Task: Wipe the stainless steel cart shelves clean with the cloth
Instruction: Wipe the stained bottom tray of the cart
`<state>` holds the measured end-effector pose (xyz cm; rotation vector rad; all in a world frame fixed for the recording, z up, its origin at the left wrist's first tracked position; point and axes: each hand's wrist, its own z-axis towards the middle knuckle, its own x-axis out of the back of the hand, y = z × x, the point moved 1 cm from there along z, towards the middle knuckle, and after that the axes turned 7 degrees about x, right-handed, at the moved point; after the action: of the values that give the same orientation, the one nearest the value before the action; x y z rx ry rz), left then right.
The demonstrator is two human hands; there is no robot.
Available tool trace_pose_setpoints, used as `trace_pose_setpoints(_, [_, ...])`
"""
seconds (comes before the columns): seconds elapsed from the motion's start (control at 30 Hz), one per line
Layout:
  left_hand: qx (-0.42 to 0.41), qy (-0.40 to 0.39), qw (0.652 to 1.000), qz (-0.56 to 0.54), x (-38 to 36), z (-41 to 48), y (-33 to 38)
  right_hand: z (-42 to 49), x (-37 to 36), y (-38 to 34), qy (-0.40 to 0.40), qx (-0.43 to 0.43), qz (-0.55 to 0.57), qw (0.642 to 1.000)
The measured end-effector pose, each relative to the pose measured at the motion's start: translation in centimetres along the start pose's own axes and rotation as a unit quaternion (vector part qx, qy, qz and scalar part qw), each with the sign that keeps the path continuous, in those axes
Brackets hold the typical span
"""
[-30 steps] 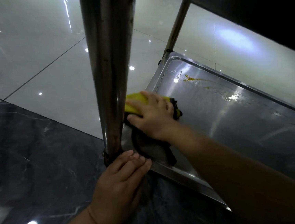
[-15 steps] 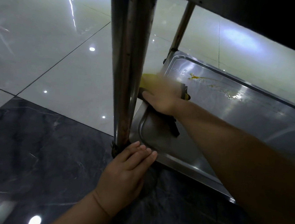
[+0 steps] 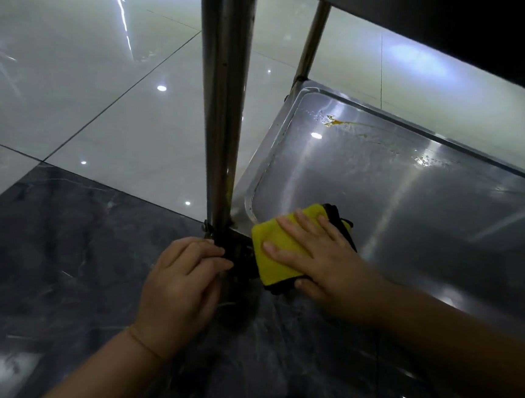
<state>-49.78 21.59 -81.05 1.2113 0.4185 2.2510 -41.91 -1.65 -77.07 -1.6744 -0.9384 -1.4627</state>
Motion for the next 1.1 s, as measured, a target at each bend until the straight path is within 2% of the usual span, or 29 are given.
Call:
trace_pose_setpoints(0.07, [0.006, 0.002, 1.000, 0.003, 0.3, 0.0, 0.2, 0.3, 0.8, -0.8, 0.006, -0.023, 0.047, 0.999])
trace_pose_setpoints(0.13, [0.017, 0.009, 1.000, 0.004, 0.5, 0.1, 0.3, 0.9, 1.1, -2.3, 0.083, -0.107, 0.097, 0.986])
trace_pose_setpoints(0.2, [0.031, 0.016, 0.999, 0.006, 0.6, 0.1, 0.3, 1.7, 0.6, -4.0, 0.189, -0.220, 0.044, 0.956])
trace_pose_setpoints(0.23, [0.037, 0.019, 0.999, 0.006, 0.6, 0.0, 0.3, 2.4, 0.1, -4.8, 0.199, -0.276, 0.000, 0.940])
trace_pose_setpoints(0.3, [0.048, 0.021, 0.999, 0.005, 0.6, -0.1, 0.3, 4.2, -0.8, -5.9, 0.170, -0.345, -0.047, 0.922])
trace_pose_setpoints(0.4, [0.053, 0.011, 0.999, 0.002, 0.2, 0.0, 0.7, 6.8, -1.4, -6.2, 0.170, -0.328, -0.091, 0.925])
trace_pose_setpoints(0.53, [0.046, 0.001, 0.999, -0.010, -0.5, 0.6, 1.6, 6.1, -2.2, -4.7, 0.186, -0.212, -0.139, 0.949])
trace_pose_setpoints(0.63, [0.038, -0.011, 0.999, -0.029, -1.3, 1.1, 2.5, 2.4, -2.8, -2.9, 0.197, -0.152, -0.157, 0.956])
trace_pose_setpoints(0.8, [0.008, -0.023, 0.998, -0.058, -3.2, 1.6, 4.3, -7.4, -4.2, 0.6, 0.239, -0.113, -0.154, 0.952])
trace_pose_setpoints(0.87, [-0.004, -0.038, 0.998, -0.059, -3.8, 1.7, 4.9, -12.1, -4.2, 1.9, 0.241, -0.131, -0.113, 0.955])
trace_pose_setpoints(0.97, [-0.002, -0.060, 0.996, -0.064, -4.2, 1.9, 5.7, -19.0, -3.7, 3.0, 0.202, -0.201, -0.061, 0.957])
trace_pose_setpoints(1.1, [0.007, -0.079, 0.995, -0.068, -4.8, 2.1, 6.8, -21.9, -3.1, 3.4, 0.203, -0.330, 0.016, 0.922])
